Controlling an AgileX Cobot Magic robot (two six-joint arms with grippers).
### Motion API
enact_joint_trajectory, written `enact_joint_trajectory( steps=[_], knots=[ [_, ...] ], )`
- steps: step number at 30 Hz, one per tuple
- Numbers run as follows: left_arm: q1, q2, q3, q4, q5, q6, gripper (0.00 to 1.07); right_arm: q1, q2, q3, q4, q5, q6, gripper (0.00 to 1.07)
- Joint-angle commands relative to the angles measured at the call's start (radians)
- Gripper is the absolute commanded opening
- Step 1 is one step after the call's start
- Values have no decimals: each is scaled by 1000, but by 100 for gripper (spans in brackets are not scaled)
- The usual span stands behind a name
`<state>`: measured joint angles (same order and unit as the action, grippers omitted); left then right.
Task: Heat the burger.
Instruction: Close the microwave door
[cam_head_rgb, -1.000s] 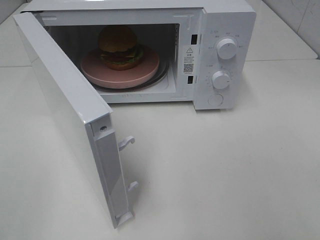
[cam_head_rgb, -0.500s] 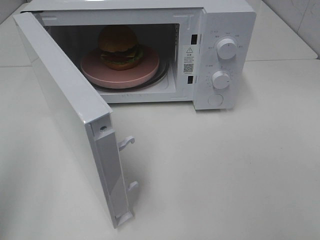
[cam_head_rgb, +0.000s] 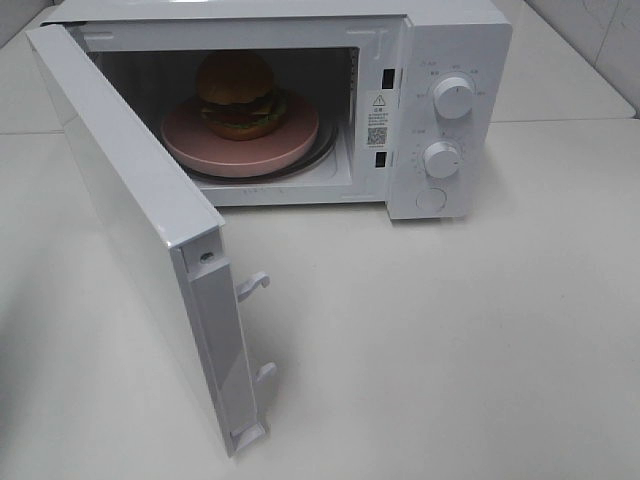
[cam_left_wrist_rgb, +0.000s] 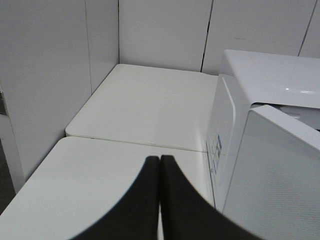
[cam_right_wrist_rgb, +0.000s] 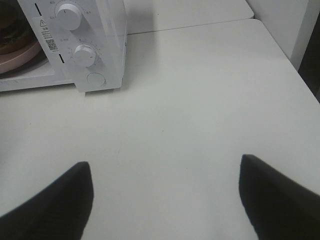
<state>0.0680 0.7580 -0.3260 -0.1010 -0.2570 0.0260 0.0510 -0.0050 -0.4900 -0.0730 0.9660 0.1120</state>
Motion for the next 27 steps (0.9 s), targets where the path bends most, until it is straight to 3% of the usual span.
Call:
enact_joint_trajectory(
  steps=[1,5,6,8,10,15,16,19,21,27],
  knots=[
    [2,99,76,41,-294,-7,0,-6,-28,0,-7,-5,-6,76],
    [2,192,113,101,-431,-53,0,-6,-28,0,-7,-5,-6,76],
    [2,256,114,131,-475,-119,0,-6,-28,0,-7,-5,-6,76],
    [2,281,113,147,-497,-141,0,-6,-28,0,-7,-5,-6,76],
    [2,403,111,211,-590,-183,0,-6,-28,0,-7,-5,-6,76],
    [2,513,93,298,-645,-219,0,-6,-28,0,-7,-5,-6,76],
    [2,558,78,366,-665,-242,0,-6,-28,0,-7,-5,-6,76],
    [2,580,69,399,-674,-255,0,-6,-28,0,-7,-5,-6,76],
    [-3,654,27,481,-701,-303,0,-6,-28,0,-7,-5,-6,76],
    [-67,770,-43,480,-700,-309,0,-6,-28,0,-7,-5,-6,76]
  ],
)
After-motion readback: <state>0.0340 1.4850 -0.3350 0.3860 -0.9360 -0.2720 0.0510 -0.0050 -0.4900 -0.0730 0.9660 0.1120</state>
